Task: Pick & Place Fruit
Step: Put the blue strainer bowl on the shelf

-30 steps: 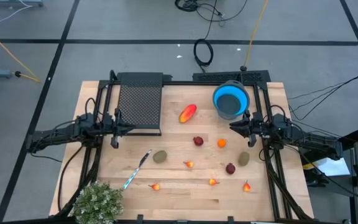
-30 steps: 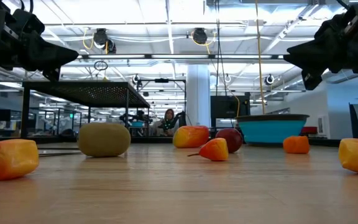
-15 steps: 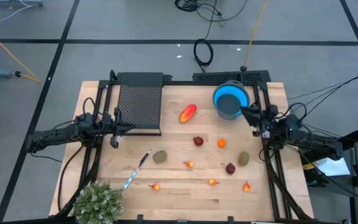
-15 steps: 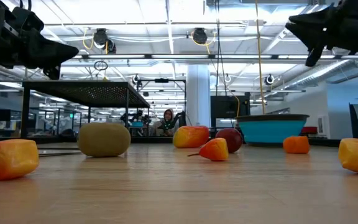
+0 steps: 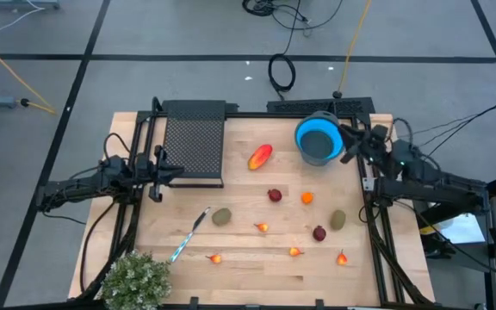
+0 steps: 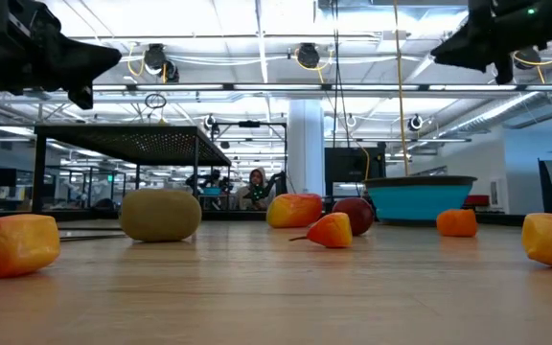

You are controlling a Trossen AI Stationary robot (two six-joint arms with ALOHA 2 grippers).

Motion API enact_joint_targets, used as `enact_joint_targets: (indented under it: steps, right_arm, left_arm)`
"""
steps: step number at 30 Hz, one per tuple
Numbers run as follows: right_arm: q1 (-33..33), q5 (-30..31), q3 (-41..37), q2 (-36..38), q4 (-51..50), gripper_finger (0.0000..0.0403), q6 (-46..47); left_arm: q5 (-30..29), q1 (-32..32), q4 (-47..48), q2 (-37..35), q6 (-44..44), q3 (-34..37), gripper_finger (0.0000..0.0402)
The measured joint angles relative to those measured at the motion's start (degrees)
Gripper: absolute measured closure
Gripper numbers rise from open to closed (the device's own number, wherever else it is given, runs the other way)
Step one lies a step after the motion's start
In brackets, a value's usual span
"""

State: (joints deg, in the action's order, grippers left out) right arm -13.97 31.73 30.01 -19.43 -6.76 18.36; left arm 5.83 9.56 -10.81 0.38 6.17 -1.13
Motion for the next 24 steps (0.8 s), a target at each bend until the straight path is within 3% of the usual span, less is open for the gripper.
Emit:
enact_joint_targets:
  steps: [4, 12, 17, 24]
  right_arm:
    - [-1.2, 4.3, 7.4, -8.0, -10.5, 0.033, 3.2]
    - [-8.7, 3.6, 19.6, -21.9, -28.1, 0.033, 11.4]
    - [-15.9, -4.2, 24.8, -28.6, -38.6, 0.033, 15.0]
    - [-26.5, -16.5, 26.0, -35.6, -48.3, 0.033, 16.4]
  left_arm:
    - [-1.4, 0.0, 0.0, 0.0, 0.0, 0.0, 0.0378]
    - [-1.5, 0.0, 0.0, 0.0, 1.3, 0.0, 0.0378]
    - [-2.4, 0.0, 0.0, 0.0, 4.6, 0.0, 0.0378]
    - [-2.6, 0.0, 0.0, 0.0, 6.4, 0.0, 0.0378]
